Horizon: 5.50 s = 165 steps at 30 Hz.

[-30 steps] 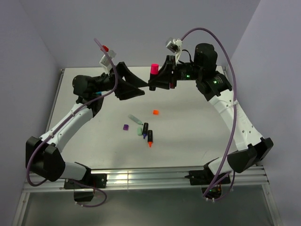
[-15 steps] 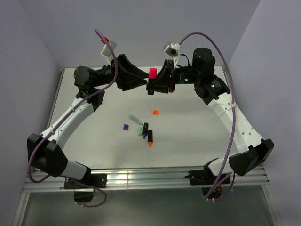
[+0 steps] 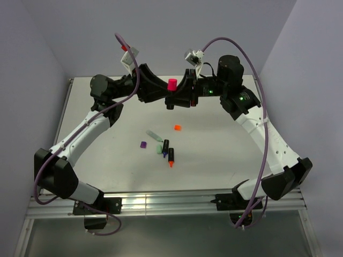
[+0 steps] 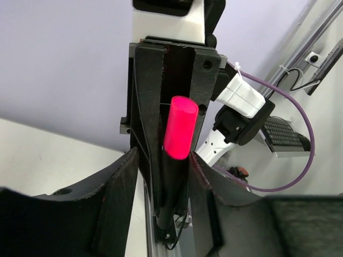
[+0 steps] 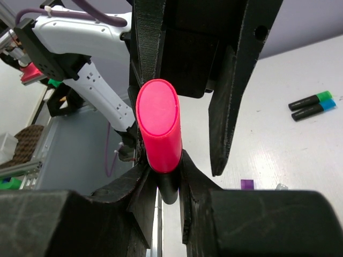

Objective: Insert the pens into the pen caps
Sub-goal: Place the pen at the center of the board, then pick up the pen from the center of the board.

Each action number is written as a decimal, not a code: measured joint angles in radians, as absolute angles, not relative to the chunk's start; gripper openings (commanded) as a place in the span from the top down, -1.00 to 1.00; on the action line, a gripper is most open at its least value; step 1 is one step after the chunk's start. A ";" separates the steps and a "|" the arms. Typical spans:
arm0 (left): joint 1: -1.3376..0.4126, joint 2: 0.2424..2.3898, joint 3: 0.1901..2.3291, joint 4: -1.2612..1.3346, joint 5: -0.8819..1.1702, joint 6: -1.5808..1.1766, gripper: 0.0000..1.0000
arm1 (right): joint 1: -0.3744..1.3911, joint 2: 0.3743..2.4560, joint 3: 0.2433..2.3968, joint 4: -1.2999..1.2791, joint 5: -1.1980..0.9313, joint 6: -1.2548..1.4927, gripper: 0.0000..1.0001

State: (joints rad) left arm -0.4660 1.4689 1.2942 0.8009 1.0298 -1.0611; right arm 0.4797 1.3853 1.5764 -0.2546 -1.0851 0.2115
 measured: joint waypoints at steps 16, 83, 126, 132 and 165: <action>-0.474 1.476 1.294 0.875 1.023 -1.103 0.77 | 0.487 1.385 1.576 -0.246 -1.069 0.216 1.00; 0.331 2.399 2.025 -0.716 0.635 0.036 0.99 | 0.381 1.400 1.288 -0.309 -0.898 0.102 -1.00; 0.310 2.122 1.933 -0.619 0.471 0.094 -0.99 | 0.377 1.339 1.289 -0.402 -0.707 -0.022 -1.00; 0.310 1.758 1.778 -0.520 0.438 0.172 -0.99 | 0.382 1.323 1.291 -0.507 -0.536 -0.142 -0.97; -0.589 1.990 1.512 -0.830 0.313 1.176 -0.33 | 0.035 1.253 1.149 -0.616 -0.523 -0.178 -0.97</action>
